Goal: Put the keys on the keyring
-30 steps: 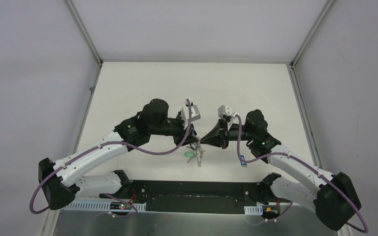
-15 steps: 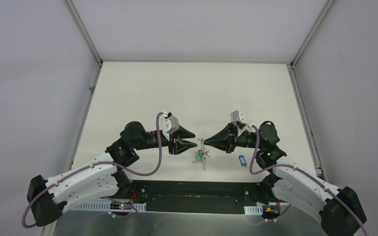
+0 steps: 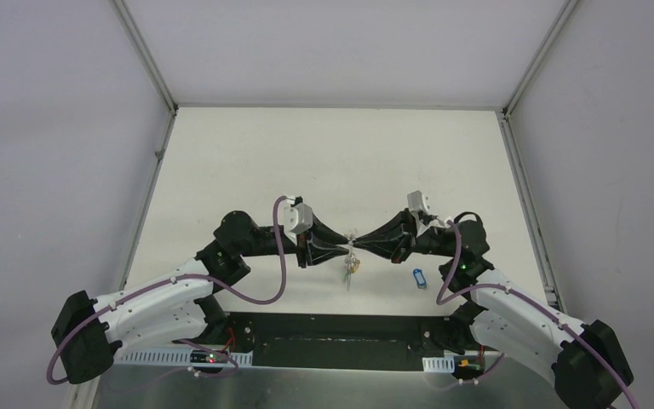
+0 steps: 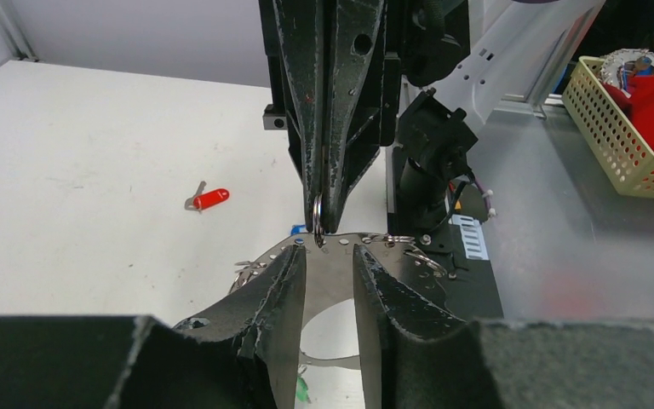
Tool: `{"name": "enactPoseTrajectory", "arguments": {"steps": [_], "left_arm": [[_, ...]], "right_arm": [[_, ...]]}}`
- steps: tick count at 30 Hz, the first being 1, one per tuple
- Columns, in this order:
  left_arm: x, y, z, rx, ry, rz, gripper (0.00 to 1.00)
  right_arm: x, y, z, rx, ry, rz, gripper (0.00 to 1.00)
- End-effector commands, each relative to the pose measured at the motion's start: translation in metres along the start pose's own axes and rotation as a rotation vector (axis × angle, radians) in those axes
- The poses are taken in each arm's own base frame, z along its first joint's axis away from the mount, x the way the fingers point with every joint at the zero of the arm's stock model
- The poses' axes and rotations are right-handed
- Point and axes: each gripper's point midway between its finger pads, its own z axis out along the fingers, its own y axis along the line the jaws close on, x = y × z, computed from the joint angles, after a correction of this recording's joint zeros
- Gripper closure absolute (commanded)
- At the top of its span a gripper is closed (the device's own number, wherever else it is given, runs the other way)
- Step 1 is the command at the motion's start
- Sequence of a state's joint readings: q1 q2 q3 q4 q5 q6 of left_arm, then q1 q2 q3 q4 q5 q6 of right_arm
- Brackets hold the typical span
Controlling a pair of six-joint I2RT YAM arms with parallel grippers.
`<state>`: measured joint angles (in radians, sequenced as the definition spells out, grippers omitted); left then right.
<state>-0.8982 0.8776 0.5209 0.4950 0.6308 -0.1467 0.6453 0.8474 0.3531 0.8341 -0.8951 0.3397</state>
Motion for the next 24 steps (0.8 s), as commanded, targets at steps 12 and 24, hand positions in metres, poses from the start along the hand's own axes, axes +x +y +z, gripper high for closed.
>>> {"name": "enactPoseTrajectory", "arguments": {"steps": [12,24], "left_arm": [[-0.022,-0.003,0.015,0.018,-0.07,-0.022,0.78],[-0.035,-0.004,0.012,0.004,-0.1,0.005,0.78]], "right_arm": [[-0.018,0.009,0.002,-0.038,-0.053,-0.051,1.0],[-0.016,0.008,0.002,-0.032,-0.044,-0.045,1.0]]}}
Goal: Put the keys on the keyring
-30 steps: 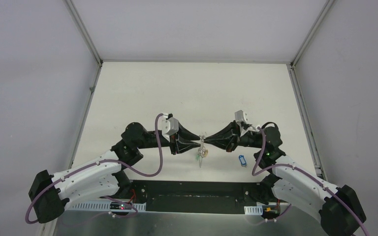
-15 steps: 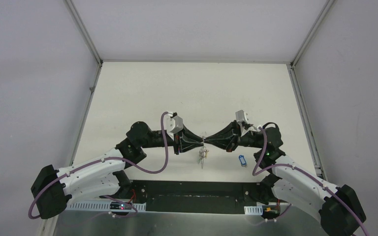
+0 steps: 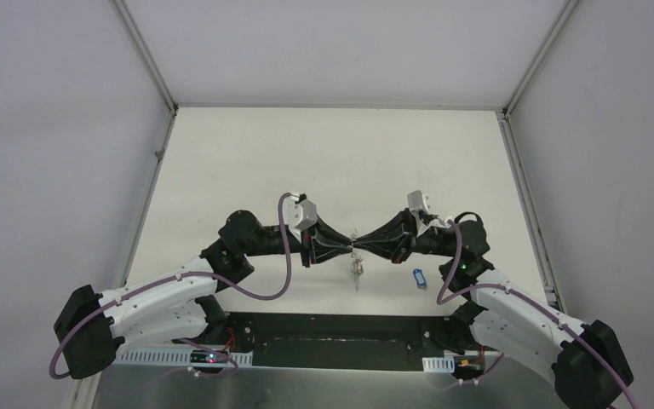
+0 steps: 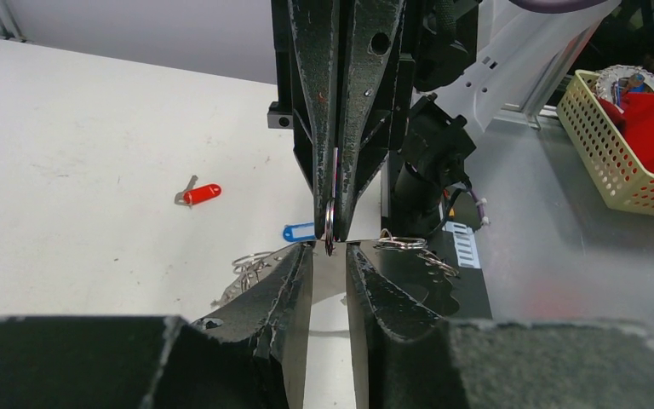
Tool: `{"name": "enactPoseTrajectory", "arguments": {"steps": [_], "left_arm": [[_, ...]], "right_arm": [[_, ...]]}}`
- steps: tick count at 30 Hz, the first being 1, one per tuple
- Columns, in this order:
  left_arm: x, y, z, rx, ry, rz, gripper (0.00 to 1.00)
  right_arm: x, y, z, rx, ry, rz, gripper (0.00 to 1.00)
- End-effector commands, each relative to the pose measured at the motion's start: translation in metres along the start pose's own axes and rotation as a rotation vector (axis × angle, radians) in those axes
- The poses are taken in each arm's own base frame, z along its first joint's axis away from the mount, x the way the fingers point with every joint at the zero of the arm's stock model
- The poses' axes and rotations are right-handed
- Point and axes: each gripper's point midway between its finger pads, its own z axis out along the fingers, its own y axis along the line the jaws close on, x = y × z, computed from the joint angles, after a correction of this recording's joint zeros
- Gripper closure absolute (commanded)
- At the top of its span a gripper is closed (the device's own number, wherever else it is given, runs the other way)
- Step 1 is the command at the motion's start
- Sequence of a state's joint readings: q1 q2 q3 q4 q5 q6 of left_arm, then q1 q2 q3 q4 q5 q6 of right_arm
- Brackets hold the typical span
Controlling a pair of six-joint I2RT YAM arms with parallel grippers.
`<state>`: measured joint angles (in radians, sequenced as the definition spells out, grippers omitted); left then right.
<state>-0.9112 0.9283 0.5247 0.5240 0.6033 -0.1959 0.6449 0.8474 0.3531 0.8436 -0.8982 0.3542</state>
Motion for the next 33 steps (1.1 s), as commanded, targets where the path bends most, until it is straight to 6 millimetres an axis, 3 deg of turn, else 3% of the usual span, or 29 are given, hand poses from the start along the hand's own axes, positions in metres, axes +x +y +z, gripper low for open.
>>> {"name": "enactPoseTrajectory", "arguments": {"steps": [1,5,8,16,18,21,24,27,33], "left_arm": [[-0.042,-0.011,0.003,0.022,-0.109,0.066,0.77],[-0.041,-0.011,0.004,0.024,-0.1,0.068,0.85],[-0.039,-0.01,0.004,0.021,-0.095,0.074,0.99],[-0.031,0.0,-0.001,-0.047,-0.036,0.059,1.0],[-0.026,0.004,-0.003,-0.073,0.024,0.052,1.0],[-0.018,0.006,-0.008,-0.095,0.127,0.055,1.0],[-0.007,0.008,-0.013,-0.101,0.251,0.055,1.0],[-0.002,0.008,-0.019,-0.102,0.366,0.061,1.0],[-0.002,0.009,-0.03,-0.092,0.541,0.09,1.0]], "right_arm": [[-0.014,0.006,0.002,-0.025,-0.04,-0.052,1.0],[-0.014,0.006,0.002,-0.027,-0.036,-0.049,1.0],[-0.014,0.005,0.003,-0.025,-0.035,-0.046,1.0],[-0.008,0.002,0.002,-0.005,-0.003,-0.019,0.99],[-0.006,0.002,0.001,0.0,0.007,-0.012,0.89],[-0.006,0.0,-0.001,0.023,0.012,-0.019,0.55],[-0.007,-0.001,-0.003,0.043,0.018,-0.028,0.39],[-0.009,-0.003,-0.004,0.062,0.031,-0.033,0.32],[-0.014,-0.004,0.002,0.047,0.063,-0.03,0.33]]}}
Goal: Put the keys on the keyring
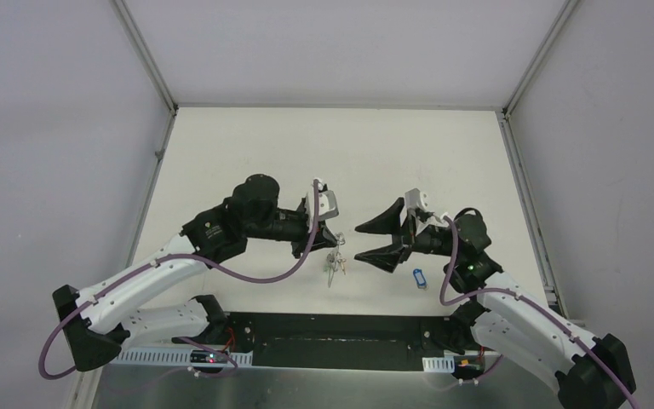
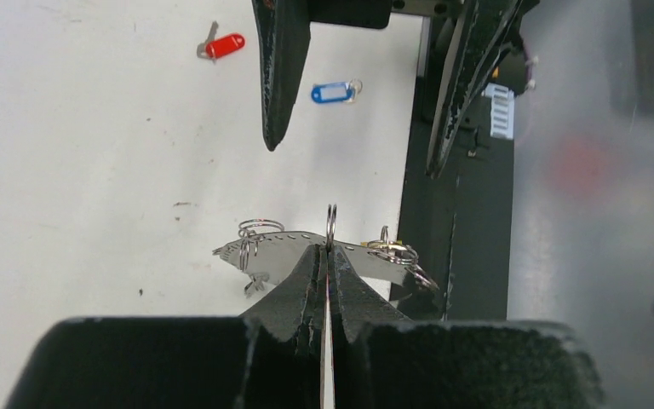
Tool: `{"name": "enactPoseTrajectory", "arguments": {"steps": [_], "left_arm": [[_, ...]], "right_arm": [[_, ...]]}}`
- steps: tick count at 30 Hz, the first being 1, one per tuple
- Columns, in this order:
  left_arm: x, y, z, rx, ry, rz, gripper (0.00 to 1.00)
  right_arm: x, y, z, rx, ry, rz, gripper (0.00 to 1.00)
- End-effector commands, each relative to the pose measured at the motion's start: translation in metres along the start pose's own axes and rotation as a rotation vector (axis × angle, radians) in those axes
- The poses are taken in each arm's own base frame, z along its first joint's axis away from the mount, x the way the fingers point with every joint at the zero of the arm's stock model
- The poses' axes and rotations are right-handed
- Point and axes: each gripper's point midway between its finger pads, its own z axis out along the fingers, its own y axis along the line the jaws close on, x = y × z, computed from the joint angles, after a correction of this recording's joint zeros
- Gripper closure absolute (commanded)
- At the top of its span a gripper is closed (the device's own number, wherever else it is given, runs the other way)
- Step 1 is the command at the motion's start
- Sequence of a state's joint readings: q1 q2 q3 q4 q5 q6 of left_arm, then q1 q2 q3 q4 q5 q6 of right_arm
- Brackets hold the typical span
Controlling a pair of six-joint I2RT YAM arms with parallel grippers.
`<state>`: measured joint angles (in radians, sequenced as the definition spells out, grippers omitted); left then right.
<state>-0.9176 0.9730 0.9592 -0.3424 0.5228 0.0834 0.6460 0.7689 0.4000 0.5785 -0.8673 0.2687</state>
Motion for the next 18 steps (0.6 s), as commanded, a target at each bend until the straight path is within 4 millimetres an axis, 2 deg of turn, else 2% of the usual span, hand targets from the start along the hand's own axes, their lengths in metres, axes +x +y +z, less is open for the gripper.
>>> {"name": "enactPoseTrajectory", "arguments": {"steps": [1,9,18], "left_arm": [[0.006,-0.002,-0.014,0.012,0.159,0.067,1.0],[0.0,0.006,-0.02,-0.013,0.292,0.069,1.0],[-0.008,0.006,-0.023,-0.014,0.324,0.056,1.0]], "right_arm": [[-0.021,0.0,0.007,-0.018,-0.007,-0.052,0.34],[-0.022,-0.001,0.025,-0.064,0.01,-0.025,0.49],[-0.018,-0.001,0.052,-0.107,-0.003,-0.016,0.54]]}}
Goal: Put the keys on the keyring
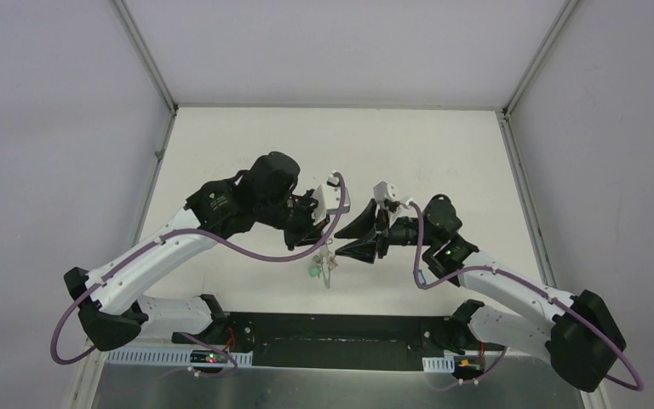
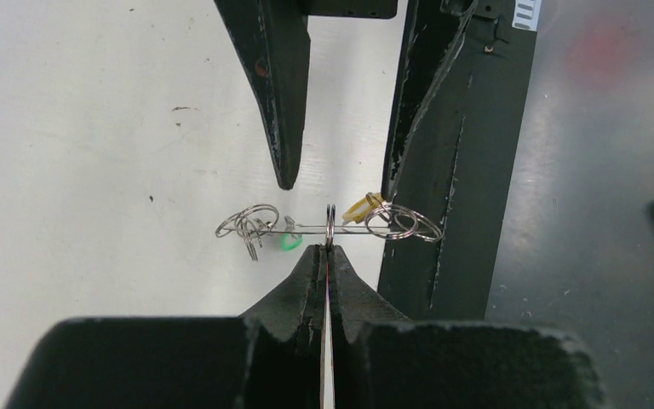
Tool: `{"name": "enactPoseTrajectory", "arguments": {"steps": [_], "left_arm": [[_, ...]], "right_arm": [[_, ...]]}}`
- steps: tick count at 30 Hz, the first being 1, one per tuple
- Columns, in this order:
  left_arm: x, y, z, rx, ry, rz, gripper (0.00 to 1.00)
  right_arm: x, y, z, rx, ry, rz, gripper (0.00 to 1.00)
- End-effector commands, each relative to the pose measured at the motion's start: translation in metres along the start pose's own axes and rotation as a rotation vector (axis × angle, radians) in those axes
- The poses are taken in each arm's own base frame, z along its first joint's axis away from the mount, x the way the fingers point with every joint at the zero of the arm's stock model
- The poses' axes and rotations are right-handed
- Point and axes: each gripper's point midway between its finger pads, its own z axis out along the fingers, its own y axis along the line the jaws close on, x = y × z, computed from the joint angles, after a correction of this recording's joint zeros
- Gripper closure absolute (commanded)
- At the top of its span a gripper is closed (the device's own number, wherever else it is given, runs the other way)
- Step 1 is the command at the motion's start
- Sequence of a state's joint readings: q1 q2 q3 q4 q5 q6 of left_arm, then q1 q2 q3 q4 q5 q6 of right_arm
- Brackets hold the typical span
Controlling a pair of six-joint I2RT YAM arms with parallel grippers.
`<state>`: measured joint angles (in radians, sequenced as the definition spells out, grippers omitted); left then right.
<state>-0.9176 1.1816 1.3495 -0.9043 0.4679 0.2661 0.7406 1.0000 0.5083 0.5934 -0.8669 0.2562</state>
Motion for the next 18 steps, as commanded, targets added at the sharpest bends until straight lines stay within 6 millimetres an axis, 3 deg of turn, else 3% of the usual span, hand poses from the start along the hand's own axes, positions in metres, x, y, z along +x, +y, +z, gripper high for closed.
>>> {"name": "enactPoseTrajectory", "arguments": {"steps": [1,7,12,18], "left_arm": [[-0.013,-0.002,-0.01,-0.01,-0.02,0.04,1.0],[-0.011,-0.003,-0.008,0.001,-0.013,0.035,1.0],[-0.012,-0.002,-0.007,-0.001,-0.011,0.035,1.0],[-0.013,-0.002,-0.008,-0.003,-0.015,0.045,1.0]], "right_arm": [[-0.035,0.006,0.017,-0.043,-0.085,-0.103,0.55],[-0.035,0.006,0.03,-0.062,-0.086,-0.109,0.61],[-0.03,0.006,0.035,-0.079,-0.058,-0.094,0.87],[-0.021,0.007,0.031,-0.06,-0.034,-0.089,1.0]]}}
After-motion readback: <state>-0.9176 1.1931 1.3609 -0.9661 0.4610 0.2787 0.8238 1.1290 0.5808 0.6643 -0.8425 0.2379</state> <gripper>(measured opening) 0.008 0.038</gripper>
